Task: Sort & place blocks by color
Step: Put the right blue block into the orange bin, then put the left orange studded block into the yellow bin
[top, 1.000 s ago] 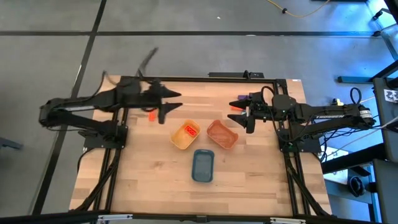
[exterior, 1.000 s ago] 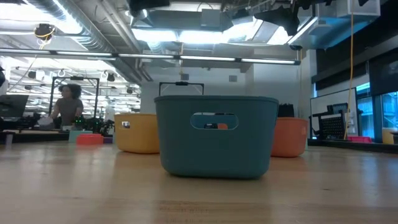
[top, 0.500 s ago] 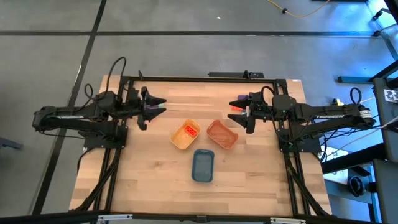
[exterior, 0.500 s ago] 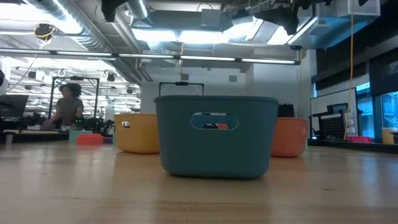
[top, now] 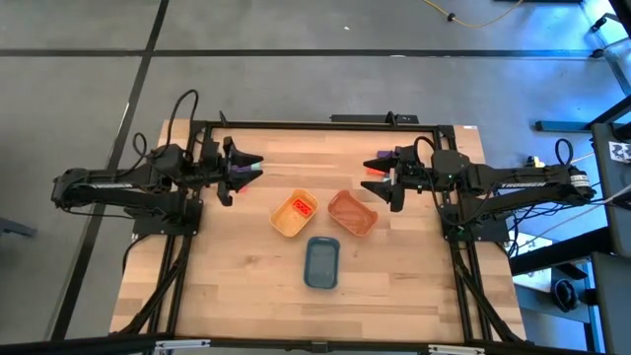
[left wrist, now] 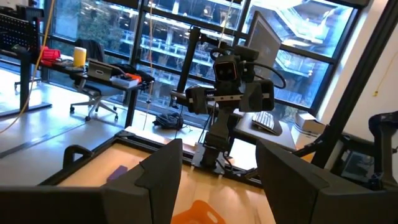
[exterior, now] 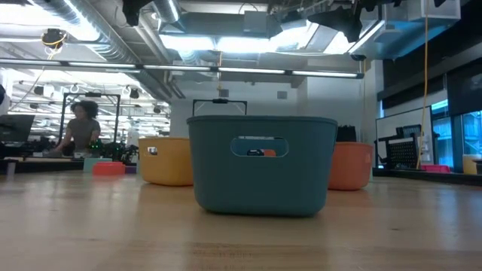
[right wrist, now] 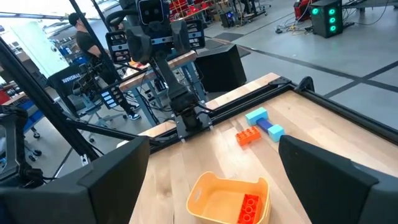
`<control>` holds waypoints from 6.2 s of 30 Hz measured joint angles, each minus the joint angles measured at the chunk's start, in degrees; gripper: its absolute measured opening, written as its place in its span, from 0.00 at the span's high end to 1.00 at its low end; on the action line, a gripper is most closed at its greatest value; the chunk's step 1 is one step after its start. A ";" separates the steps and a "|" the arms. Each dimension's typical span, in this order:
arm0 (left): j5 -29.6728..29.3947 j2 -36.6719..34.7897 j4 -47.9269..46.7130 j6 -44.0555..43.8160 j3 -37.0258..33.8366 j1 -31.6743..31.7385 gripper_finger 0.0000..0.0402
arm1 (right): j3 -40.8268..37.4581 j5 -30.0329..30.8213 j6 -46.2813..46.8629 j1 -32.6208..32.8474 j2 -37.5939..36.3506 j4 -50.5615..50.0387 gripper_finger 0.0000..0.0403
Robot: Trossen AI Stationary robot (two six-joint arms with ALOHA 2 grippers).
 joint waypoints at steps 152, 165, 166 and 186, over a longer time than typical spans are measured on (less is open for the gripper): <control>-1.99 0.01 0.39 0.01 0.04 0.04 0.51 | 20.46 -6.40 -3.10 1.13 41.66 -52.48 0.66; -1.99 0.00 0.42 0.01 0.04 0.06 0.51 | 20.39 -7.08 3.01 1.09 48.39 -51.12 0.60; -1.99 0.00 0.42 0.01 0.04 0.05 0.51 | 20.39 -7.10 3.03 1.11 48.45 -51.12 0.58; -1.99 0.01 0.42 0.09 0.04 0.06 0.51 | 23.72 -5.05 0.94 1.13 46.35 -54.45 0.24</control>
